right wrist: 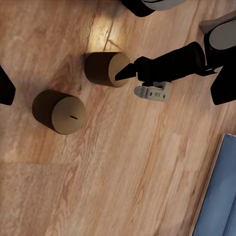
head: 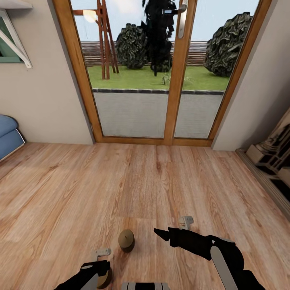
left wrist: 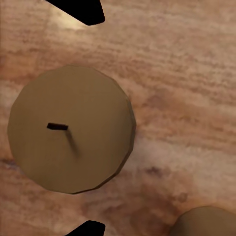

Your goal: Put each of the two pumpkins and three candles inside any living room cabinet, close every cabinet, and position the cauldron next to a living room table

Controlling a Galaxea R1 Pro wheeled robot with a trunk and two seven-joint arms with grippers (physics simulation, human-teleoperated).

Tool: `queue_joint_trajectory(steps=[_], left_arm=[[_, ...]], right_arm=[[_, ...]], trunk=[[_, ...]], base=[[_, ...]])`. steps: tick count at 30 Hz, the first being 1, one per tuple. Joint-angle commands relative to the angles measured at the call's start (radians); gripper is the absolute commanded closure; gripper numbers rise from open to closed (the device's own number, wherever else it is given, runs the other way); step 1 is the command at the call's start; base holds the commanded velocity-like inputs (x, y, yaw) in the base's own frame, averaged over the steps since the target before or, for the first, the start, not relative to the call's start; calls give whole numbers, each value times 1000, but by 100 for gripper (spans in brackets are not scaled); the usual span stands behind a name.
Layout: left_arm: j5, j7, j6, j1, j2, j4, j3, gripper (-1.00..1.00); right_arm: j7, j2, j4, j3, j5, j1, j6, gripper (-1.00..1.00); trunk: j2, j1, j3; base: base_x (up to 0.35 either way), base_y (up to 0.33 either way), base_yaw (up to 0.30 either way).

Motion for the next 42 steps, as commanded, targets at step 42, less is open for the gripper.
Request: queue_joint_trajectory(steps=[42], left_arm=[[5, 19, -11, -16, -19, -1, -11, -100]], right_arm=[[3, -2, -1, 0, 1, -1, 4, -100]], trunk=[[-4, 7, -59]], base=[[0, 0, 0]])
